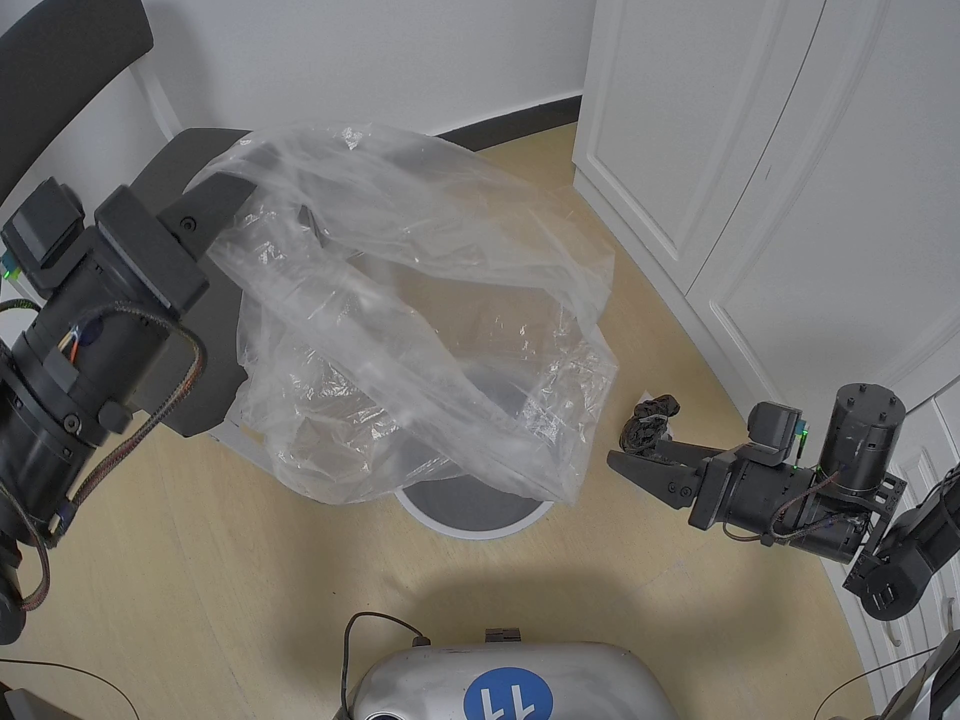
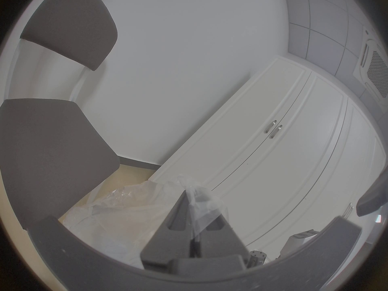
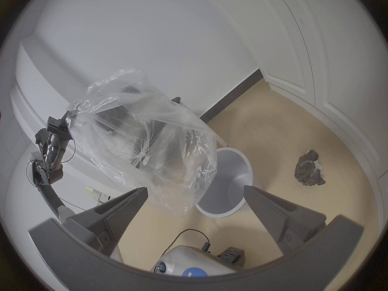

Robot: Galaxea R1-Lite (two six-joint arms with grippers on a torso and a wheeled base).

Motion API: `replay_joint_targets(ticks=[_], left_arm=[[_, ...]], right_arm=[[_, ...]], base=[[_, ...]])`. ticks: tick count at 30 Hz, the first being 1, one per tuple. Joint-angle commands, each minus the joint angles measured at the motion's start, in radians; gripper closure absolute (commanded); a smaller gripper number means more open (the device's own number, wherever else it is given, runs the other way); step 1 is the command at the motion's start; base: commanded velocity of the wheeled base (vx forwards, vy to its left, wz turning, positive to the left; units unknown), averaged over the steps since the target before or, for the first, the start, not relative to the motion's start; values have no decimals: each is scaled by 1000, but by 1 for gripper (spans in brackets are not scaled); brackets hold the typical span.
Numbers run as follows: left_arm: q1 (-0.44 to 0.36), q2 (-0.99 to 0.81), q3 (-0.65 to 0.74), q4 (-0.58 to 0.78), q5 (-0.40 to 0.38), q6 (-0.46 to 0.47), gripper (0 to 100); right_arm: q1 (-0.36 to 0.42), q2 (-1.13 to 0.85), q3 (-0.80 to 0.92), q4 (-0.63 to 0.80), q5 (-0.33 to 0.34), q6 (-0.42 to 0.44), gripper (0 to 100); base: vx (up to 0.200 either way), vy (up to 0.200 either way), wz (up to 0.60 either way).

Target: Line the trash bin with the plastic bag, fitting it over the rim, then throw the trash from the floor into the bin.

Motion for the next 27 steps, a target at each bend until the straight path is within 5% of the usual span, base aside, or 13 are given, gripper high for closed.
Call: replay_joint_targets(ticks=[1,12,20,27], left_arm=[[-4,-7,0,0,1,1,100],[-7,-14,0,-3,1,1,100],[-13,-20,0,-3,1,1,100],[-13,-19,2,-3,1,1,100]], right_arm=[[1,78,-28,-21,-3,39,0],[24,190,-104,-99,-47,237,0],[73,320,-92,-297,-70,298,0],[110,365,-101,-297,-106,303,0]], base=[[0,0,0],[0,0,0],[0,0,0],[0,0,0]])
